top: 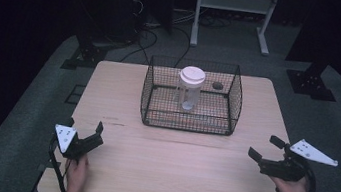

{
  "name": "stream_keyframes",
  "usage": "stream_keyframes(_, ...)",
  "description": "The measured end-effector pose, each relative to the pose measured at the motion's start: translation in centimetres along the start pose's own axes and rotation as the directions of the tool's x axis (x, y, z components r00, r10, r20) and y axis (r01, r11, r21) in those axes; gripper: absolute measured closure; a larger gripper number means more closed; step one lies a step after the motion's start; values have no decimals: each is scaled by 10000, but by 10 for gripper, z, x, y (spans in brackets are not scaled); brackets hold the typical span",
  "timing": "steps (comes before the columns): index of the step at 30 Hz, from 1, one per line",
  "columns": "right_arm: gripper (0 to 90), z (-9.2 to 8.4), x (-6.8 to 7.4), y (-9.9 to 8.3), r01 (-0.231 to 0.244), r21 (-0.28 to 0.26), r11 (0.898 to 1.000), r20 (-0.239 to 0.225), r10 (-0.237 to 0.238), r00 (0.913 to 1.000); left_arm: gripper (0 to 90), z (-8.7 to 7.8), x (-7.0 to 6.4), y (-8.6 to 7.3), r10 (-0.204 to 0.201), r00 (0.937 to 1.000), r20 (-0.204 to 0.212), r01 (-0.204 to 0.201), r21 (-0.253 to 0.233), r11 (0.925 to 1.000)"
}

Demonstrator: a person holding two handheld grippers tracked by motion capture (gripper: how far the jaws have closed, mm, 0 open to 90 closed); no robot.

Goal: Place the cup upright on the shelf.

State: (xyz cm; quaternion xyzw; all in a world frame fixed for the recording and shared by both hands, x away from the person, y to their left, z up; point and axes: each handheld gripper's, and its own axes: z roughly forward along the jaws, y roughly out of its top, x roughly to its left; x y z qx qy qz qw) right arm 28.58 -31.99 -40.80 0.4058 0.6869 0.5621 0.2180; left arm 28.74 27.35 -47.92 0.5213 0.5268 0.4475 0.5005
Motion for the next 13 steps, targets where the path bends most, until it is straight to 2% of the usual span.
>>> stream_keyframes(7, 0, -10, -1, -19, -168, -61, 9998, 157, 168, 9997, 0, 0, 0, 0, 16, 10000, -7, -16, -2, 10000)
stream_keyframes(9, 0, -16, 1, -31, -507, -257, 9984, 79, 510, 9987, 0, 0, 0, 0, 1, 10000, -14, -1, -2, 10000)
stream_keyframes(11, 0, -18, 2, -34, -569, -316, 9979, 66, 571, 9983, 0, 0, 0, 0, 0, 10000, -15, 0, -1, 10000)
stream_keyframes(13, 0, -22, 10, -44, -696, -592, 9958, 7, 697, 9976, 0, 0, 0, 0, 5, 10000, -19, -5, -3, 10000)
